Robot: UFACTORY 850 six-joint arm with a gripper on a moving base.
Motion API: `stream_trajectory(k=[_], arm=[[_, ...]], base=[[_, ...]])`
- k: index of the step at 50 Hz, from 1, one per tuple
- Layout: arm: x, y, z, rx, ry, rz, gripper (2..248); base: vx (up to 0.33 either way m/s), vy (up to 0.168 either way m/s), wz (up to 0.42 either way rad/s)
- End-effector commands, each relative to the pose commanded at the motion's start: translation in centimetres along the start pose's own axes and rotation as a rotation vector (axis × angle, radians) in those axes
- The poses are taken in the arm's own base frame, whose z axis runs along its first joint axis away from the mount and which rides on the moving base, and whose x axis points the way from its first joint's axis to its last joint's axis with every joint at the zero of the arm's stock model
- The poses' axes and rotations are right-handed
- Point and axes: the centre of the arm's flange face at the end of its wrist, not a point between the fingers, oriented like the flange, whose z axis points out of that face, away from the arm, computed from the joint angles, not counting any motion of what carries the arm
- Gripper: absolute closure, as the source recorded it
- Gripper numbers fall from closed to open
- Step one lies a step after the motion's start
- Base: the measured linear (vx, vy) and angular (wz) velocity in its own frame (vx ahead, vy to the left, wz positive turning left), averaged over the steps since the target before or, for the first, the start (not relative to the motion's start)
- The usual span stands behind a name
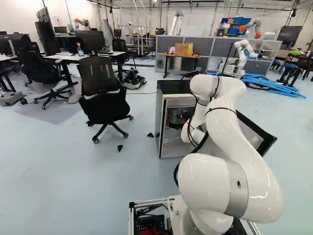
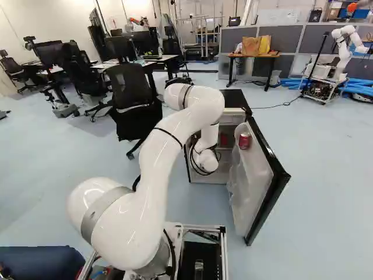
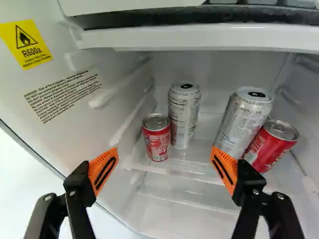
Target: Grab a drink from the fridge
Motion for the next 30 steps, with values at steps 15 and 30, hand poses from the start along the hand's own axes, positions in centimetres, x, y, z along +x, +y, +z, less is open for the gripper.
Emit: stream_trajectory(k=[15,30], arm=[[0.03,-0.08,0.77,0.035,0.01,-0.019,3],[0.01,-0.18,1.01,0.056,0.01,-0.028,3]], base=[[0.0,0.0,0.0],[0.0,0.0,0.0]])
